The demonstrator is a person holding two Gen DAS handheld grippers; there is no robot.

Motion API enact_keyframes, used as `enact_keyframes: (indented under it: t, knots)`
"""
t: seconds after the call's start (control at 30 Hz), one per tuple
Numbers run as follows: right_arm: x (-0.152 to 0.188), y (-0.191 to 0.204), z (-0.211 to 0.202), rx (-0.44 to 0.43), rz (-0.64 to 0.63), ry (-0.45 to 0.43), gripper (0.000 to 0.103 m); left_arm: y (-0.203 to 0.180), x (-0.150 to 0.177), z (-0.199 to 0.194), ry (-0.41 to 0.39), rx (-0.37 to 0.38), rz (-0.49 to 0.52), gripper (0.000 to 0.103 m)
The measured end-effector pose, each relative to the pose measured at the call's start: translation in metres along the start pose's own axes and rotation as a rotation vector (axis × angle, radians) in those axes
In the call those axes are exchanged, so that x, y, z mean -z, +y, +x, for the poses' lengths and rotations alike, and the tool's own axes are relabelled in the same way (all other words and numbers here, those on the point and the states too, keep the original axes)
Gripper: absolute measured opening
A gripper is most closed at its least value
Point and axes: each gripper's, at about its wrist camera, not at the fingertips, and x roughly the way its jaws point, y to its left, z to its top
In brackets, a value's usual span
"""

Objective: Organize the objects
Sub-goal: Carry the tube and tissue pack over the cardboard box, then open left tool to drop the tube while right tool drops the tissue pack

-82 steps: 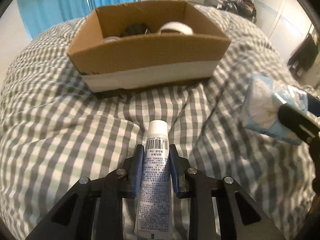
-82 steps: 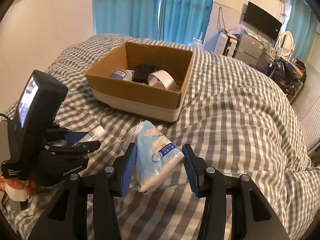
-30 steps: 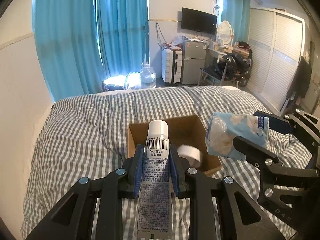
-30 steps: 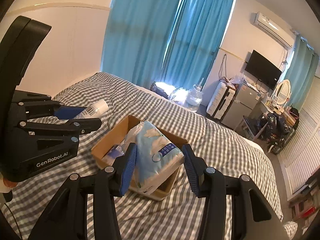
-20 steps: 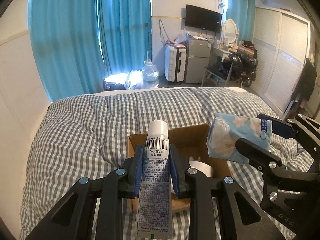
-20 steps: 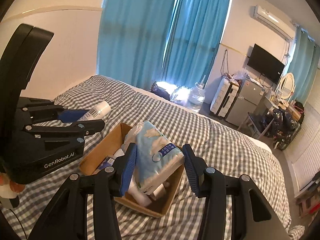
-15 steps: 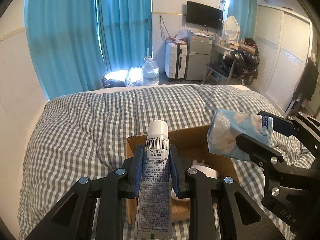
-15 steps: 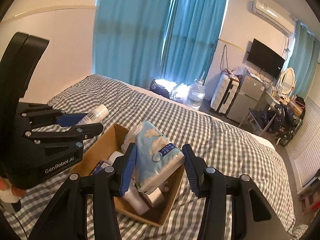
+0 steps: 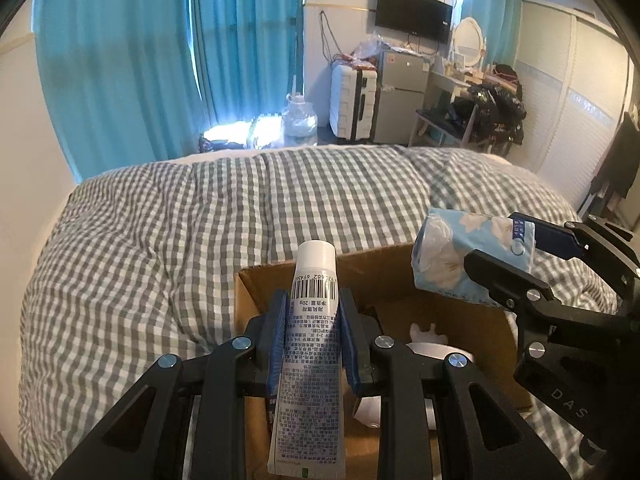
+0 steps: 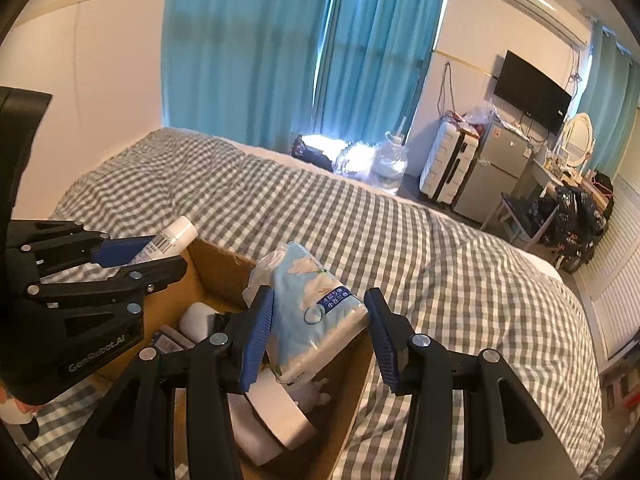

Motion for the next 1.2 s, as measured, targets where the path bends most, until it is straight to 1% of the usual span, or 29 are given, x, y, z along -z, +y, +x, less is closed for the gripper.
enact_keyframes:
  t: [0.2,0.43,0.67,0.8,0.83,0.87,0.9,0.93,0.97,1.0,1.03,1.07,1.13,1.2]
  knots:
    - [0.012,-0.005,0.023,-0.002,0.002,0.04,0.046,-0.004,0.011,0.023,0.029,0.012,0.009,0.025]
    - [0.024,-0.004,0.032,-0.002,0.004,0.066,0.047,-0.003,0.018,0.038,0.073,0.029,-0.004,0.025]
    - [0.026,-0.003,0.03,0.001,0.01,0.055,0.047,-0.008,0.023,0.05,0.098,0.024,0.004,0.025]
    - [0.026,-0.005,0.028,0.003,0.023,0.044,0.047,-0.005,0.027,0.051,0.093,0.029,-0.002,0.026]
    - [0.024,-0.007,0.027,0.003,0.026,0.044,0.049,-0.005,0.027,0.051,0.093,0.029,-0.004,0.027]
    - [0.024,-0.009,0.027,0.007,0.034,0.043,0.055,-0.004,0.028,0.051,0.097,0.028,-0.006,0.029]
    - [0.024,-0.01,0.026,0.009,0.039,0.044,0.057,-0.003,0.029,0.051,0.102,0.03,-0.008,0.03]
    - [0.025,-0.011,0.025,0.01,0.043,0.044,0.059,-0.003,0.029,0.051,0.105,0.033,-0.008,0.036]
    - [0.025,-0.011,0.023,0.01,0.044,0.044,0.059,-0.002,0.029,0.05,0.11,0.041,-0.007,0.048]
    - [0.024,-0.01,0.02,0.012,0.042,0.042,0.06,-0.002,0.028,0.048,0.11,0.045,-0.009,0.054]
    - [0.023,-0.01,0.018,0.016,0.04,0.041,0.062,-0.002,0.028,0.043,0.106,0.053,-0.014,0.066]
    - [0.022,-0.01,0.015,0.022,0.04,0.04,0.065,-0.002,0.028,0.038,0.096,0.064,-0.016,0.074]
    - [0.02,-0.012,0.008,0.032,0.047,0.034,0.069,-0.004,0.025,0.03,0.078,0.065,-0.013,0.081]
    - [0.018,-0.014,0.0,0.034,0.06,0.025,0.071,-0.007,0.022,0.02,0.059,0.05,0.001,0.081]
